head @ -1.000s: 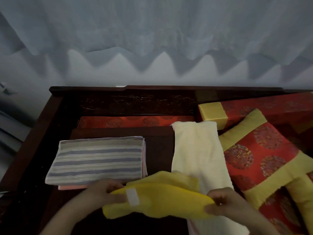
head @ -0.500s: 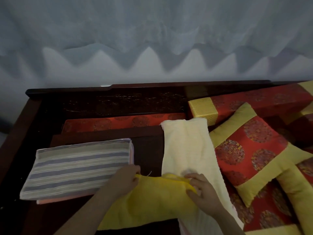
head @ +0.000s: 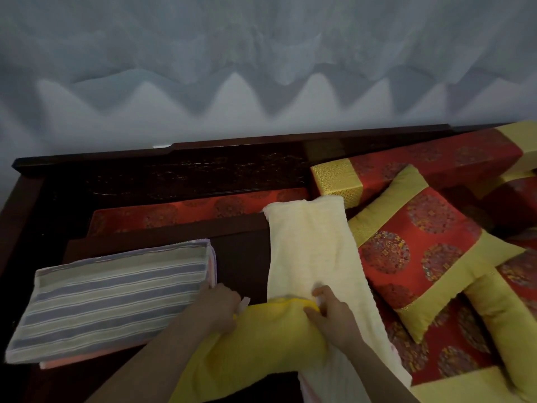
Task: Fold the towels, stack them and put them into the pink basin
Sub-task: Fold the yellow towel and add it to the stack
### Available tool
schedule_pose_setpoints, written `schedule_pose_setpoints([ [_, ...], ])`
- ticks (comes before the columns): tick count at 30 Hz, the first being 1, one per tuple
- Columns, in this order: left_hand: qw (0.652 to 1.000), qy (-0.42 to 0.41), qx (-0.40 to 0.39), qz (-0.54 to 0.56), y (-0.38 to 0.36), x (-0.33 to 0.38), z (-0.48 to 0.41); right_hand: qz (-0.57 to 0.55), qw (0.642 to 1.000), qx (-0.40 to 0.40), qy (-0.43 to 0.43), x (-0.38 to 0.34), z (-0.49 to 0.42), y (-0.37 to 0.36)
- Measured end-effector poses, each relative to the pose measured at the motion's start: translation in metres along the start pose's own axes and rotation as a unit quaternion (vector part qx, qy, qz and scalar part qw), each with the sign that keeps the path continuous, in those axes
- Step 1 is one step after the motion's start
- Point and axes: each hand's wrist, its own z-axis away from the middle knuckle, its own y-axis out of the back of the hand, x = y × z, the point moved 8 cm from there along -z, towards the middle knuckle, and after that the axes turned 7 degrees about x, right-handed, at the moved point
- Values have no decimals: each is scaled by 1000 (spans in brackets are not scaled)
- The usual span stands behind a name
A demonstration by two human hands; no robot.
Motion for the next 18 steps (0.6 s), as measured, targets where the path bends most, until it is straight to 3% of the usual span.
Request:
schedule_pose_setpoints([
  [5, 997, -21, -38, 66, -2, 4, -1, -60, 996, 42, -56, -7, -14, 10],
  [8, 995, -16, -32, 90, 0, 5, -1, -103, 991, 69, -47, -15, -18, 15],
  [11, 995, -14, 6, 98, 2, 6, -2, -45, 999, 23, -3, -19, -19, 1],
  [18, 994, -21, 26, 105, 10, 7, 3, -24, 993, -115, -4, -16, -22, -10],
])
